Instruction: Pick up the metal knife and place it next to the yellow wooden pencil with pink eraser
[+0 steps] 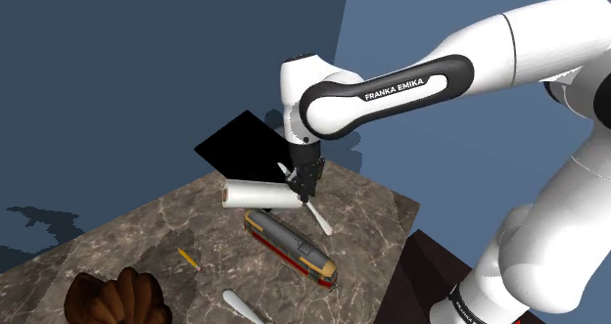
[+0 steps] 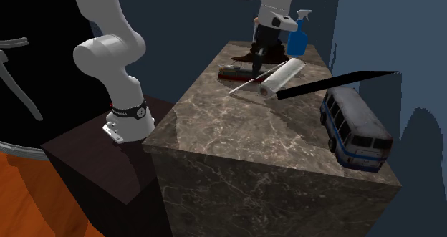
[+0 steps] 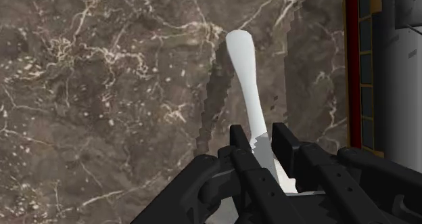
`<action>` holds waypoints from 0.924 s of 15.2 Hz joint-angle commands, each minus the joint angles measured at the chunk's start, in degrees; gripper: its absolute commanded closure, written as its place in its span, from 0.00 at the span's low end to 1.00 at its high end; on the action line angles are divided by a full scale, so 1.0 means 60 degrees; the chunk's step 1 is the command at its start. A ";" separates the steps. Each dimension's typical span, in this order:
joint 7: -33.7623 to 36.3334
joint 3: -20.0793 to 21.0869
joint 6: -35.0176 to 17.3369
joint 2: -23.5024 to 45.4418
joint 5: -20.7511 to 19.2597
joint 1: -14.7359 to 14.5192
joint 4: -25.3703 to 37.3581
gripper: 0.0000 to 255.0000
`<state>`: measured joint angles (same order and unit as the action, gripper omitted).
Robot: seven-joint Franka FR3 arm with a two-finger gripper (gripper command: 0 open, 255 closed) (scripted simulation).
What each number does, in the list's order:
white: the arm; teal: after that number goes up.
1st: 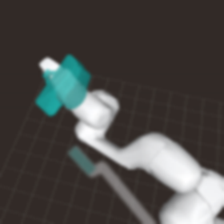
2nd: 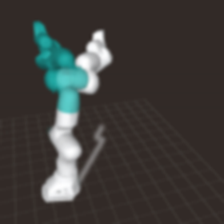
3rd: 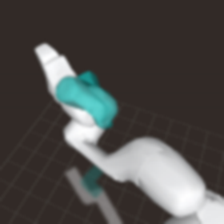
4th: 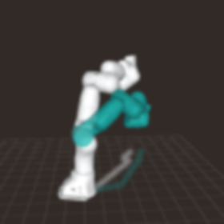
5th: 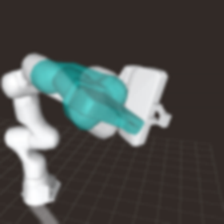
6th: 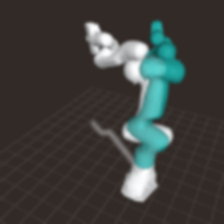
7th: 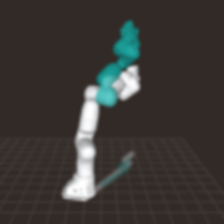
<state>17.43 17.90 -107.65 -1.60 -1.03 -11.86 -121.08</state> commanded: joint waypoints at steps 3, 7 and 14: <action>0.0883 0.0360 0.0302 0.1287 -0.0268 -0.0382 0.1493 1.00; 0.1650 0.0574 0.0765 0.2614 -0.0631 -0.0862 0.3179 1.00; 0.2416 0.0646 0.1179 0.4367 -0.1130 -0.1584 0.5227 1.00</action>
<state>31.80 21.81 -100.00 24.20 -7.69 -21.28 -89.50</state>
